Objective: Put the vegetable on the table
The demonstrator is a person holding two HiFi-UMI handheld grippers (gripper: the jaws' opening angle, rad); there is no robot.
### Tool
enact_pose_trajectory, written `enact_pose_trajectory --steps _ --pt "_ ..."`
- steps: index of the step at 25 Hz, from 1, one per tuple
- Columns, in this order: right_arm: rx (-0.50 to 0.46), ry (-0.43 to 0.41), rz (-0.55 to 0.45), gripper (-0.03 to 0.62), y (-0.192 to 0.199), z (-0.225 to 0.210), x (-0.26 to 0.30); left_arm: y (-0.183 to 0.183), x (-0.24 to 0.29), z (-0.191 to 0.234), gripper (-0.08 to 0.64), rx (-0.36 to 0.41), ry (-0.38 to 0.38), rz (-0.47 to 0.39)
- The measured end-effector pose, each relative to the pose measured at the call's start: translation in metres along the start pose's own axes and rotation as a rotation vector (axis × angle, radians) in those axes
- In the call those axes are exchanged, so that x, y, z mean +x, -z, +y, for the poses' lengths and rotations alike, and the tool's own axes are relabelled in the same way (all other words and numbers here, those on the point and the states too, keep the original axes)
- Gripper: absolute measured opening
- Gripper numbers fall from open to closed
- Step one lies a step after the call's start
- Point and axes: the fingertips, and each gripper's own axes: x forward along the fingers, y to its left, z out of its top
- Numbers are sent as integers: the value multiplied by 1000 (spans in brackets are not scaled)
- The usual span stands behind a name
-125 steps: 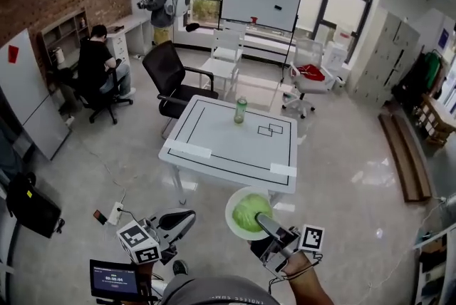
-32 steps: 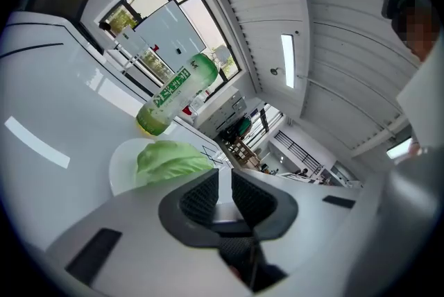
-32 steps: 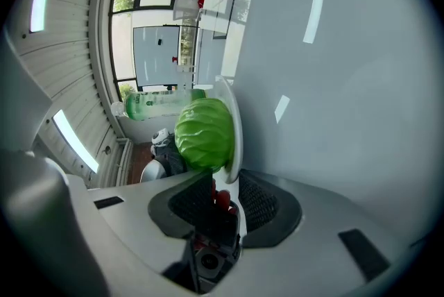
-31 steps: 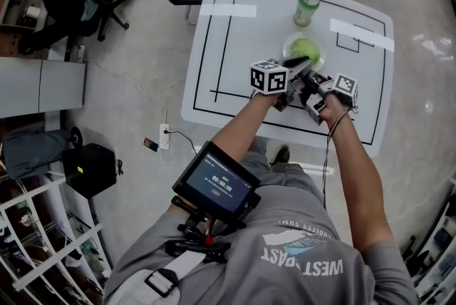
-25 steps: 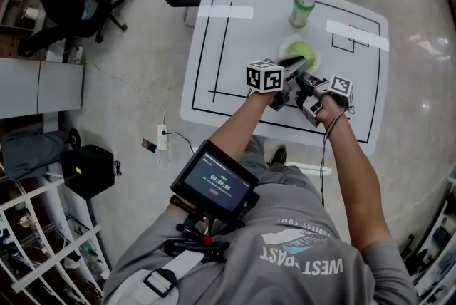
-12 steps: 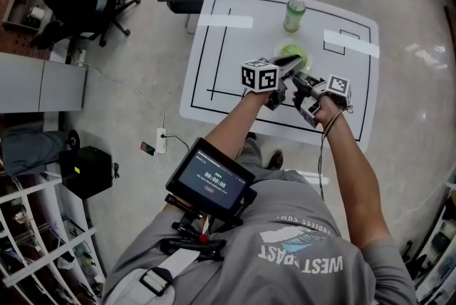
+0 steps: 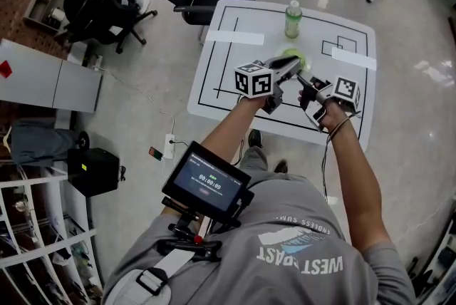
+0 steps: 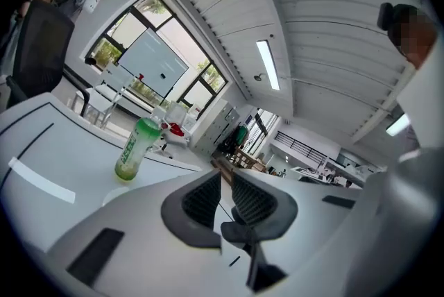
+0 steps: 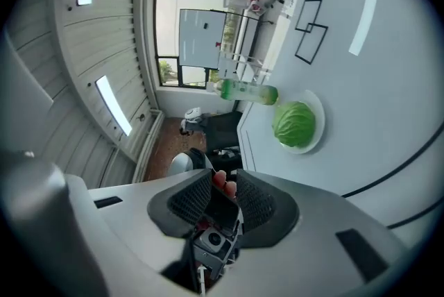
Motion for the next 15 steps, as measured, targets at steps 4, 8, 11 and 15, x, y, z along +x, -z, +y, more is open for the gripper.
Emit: enact_pose_trajectory --steps 4,8,11,15 --pt "-122 -91 -15 112 4 49 -24 -27 -21 -35 44 68 10 -52" --pt "-215 -150 -54 110 8 87 -54 -54 -47 -79 44 136 34 -106" --pt "-315 -197 -77 110 14 122 -73 -73 -68 -114 44 213 49 -128" --pt "-498 -259 -68 95 39 175 -95 -94 -95 -159 44 305 52 -151"
